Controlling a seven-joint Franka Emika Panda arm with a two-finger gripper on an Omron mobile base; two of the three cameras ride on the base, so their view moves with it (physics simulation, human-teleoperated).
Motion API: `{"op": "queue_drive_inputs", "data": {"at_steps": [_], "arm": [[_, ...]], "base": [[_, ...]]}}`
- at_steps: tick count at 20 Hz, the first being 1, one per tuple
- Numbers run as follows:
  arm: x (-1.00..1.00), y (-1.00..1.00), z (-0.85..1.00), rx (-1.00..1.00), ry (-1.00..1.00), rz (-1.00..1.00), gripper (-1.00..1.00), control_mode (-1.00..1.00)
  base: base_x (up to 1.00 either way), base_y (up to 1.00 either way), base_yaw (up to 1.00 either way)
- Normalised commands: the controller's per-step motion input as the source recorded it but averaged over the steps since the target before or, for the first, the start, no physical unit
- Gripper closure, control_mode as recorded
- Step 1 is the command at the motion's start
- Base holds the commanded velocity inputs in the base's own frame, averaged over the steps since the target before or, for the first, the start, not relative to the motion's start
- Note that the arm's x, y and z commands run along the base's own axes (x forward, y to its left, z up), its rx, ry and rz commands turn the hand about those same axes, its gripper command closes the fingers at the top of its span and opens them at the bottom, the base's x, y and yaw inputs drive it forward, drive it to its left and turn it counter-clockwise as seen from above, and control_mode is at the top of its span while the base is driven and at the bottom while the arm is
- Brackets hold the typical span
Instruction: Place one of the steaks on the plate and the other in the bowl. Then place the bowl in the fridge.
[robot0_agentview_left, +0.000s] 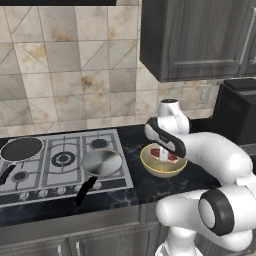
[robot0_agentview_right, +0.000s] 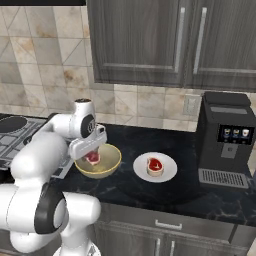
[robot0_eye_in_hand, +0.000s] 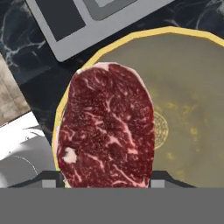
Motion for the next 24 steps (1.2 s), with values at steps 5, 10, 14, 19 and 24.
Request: {"op": "queue_drive_inputs", "data": {"at_steps": [5,10,14,19,24], "arm": [[0.21,-0.19,-0.29,-0.05,0.00,0.00,1.00,-1.00],[0.05,-0.25,-0.15,0.00,-0.07,0.00,1.00,-1.00],[0.19,-0.09,-0.15,0.00,-0.05,0.00,1.00,-1.00],[0.49,0.09,-0.23,0.00,0.00,0.00,1.00,-1.00],[0.30,0.02,-0.09,0.00,0.01,0.00,1.00,-1.00]], "base": [[0.00,0.00,0.00],[0.00,0.00,0.00],[0.00,0.00,0.00],[0.00,0.00,0.00],[0.00,0.00,0.00]]}}
